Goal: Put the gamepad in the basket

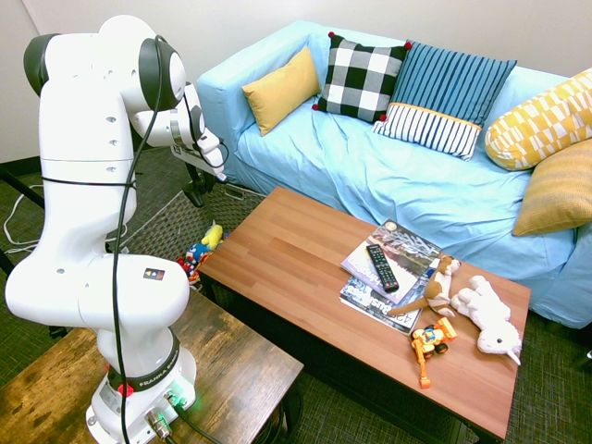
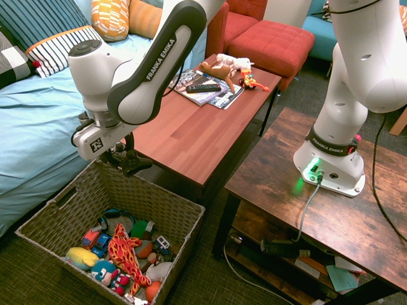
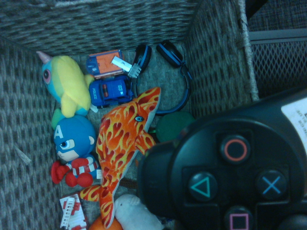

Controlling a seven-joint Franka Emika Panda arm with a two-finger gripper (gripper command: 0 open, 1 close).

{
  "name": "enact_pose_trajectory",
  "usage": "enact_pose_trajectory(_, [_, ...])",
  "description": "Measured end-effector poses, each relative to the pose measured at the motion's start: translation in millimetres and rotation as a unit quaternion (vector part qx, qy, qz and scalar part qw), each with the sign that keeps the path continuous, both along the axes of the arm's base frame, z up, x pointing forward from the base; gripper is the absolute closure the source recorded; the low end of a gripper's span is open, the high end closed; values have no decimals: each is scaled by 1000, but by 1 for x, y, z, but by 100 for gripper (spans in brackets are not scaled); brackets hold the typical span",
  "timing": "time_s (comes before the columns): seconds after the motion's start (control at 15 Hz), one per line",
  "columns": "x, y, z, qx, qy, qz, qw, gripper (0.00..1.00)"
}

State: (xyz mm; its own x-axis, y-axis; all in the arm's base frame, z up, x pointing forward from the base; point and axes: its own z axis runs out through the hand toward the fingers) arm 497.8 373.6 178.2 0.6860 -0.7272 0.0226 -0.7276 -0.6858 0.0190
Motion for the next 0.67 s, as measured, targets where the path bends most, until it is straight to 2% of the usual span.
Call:
enact_pose_trajectory(0.2, [-4, 25, -44, 9, 7, 1, 1000, 100])
enact_pose_trajectory(0.47, [-17, 75, -129, 12, 42, -1, 999, 100])
enact_pose_trajectory(0.67, [-16, 91, -189, 6, 69, -7, 998, 100])
